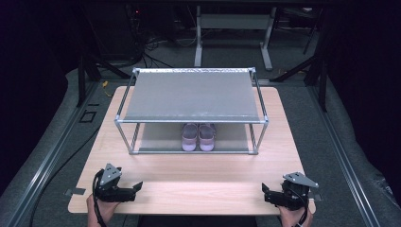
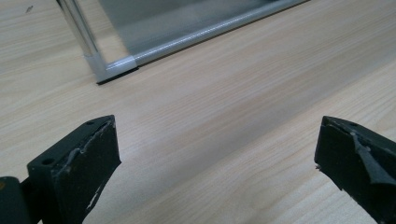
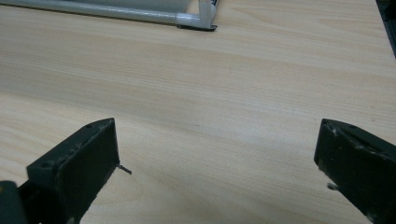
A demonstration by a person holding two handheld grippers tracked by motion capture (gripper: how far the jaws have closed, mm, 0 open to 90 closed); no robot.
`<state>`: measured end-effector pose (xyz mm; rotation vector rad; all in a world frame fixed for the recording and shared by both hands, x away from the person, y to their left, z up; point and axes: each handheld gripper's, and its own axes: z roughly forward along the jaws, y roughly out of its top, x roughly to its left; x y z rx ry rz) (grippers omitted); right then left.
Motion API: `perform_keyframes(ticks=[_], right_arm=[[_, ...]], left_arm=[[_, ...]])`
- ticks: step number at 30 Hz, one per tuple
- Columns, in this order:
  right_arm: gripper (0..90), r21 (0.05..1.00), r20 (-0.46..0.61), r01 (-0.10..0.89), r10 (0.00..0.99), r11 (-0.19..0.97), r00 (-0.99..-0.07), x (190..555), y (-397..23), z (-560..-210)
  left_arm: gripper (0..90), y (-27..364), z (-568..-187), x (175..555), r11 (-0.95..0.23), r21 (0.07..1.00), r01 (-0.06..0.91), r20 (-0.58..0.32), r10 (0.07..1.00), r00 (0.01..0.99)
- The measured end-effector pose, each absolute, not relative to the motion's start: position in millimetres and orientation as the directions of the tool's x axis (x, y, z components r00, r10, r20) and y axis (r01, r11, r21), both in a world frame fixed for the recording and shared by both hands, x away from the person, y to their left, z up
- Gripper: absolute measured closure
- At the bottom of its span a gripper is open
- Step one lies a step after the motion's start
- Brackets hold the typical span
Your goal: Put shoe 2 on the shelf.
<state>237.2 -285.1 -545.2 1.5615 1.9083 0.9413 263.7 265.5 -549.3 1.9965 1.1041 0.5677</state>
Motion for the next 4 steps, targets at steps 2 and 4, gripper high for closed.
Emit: perform_keyframes(ticks=[2,4], right_arm=[[0.0,0.775,0.045,0.624,0.975,0.105,-0.220,235.9,-285.6,-544.7],[0.0,0.777,0.047,0.621,0.975,0.101,-0.218,235.2,-285.5,-543.9]], left_arm=[[0.0,265.3,-550.3,264.1,-0.330,0.794,0.510,0.014,0.850,0.527],[0.0,265.7,-550.3,264.4,-0.335,0.793,0.509,0.020,0.849,0.528]])
